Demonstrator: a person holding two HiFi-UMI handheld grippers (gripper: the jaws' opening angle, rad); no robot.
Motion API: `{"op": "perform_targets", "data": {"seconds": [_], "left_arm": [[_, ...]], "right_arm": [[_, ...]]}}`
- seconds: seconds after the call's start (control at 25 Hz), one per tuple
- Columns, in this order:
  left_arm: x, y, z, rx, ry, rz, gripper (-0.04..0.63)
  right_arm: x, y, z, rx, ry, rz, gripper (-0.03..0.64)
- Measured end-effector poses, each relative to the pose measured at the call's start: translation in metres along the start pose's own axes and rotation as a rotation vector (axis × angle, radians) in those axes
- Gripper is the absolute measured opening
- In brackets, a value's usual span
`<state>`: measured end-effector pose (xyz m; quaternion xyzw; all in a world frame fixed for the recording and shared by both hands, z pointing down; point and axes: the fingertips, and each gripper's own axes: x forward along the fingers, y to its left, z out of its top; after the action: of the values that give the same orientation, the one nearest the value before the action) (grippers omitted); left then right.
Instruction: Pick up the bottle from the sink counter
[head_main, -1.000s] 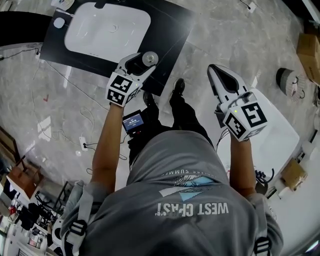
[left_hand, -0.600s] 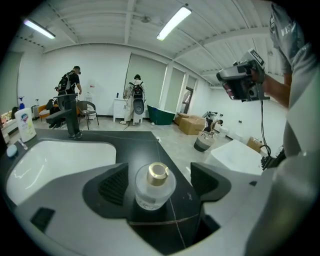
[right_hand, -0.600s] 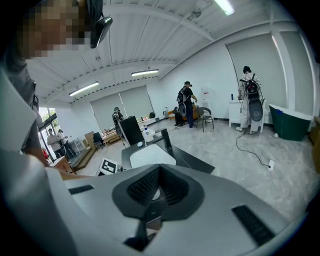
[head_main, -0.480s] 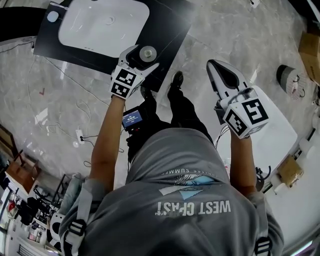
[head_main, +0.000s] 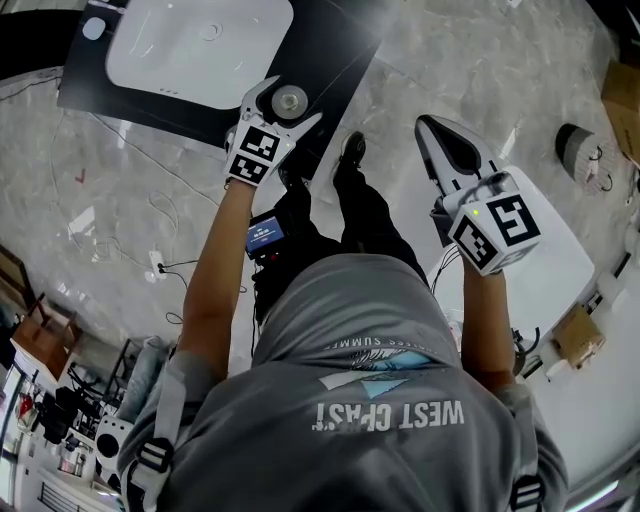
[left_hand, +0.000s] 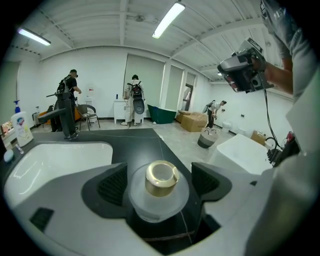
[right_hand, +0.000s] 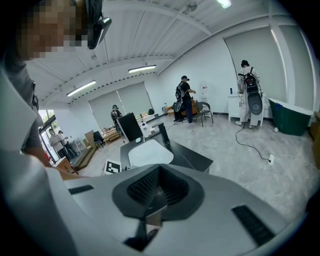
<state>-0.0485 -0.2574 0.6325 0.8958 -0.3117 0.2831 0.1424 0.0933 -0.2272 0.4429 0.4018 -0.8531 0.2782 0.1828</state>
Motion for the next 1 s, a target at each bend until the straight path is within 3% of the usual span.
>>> {"op": "perform_targets", "data": {"seconds": [0.64,1.0], "left_arm": [[0.019,0.01,-0.021,0.063,0.032,0.068,0.391],[0.023,0.014,-0.017,0.034,-0.037,0.117,0.364]], "right_arm": [[0.011,-0.003,-0.008,0.022,0.031,0.013,-0.003],[0.013,-0.006,-0.014,0.019,0.053,0.019,-0.003]]}}
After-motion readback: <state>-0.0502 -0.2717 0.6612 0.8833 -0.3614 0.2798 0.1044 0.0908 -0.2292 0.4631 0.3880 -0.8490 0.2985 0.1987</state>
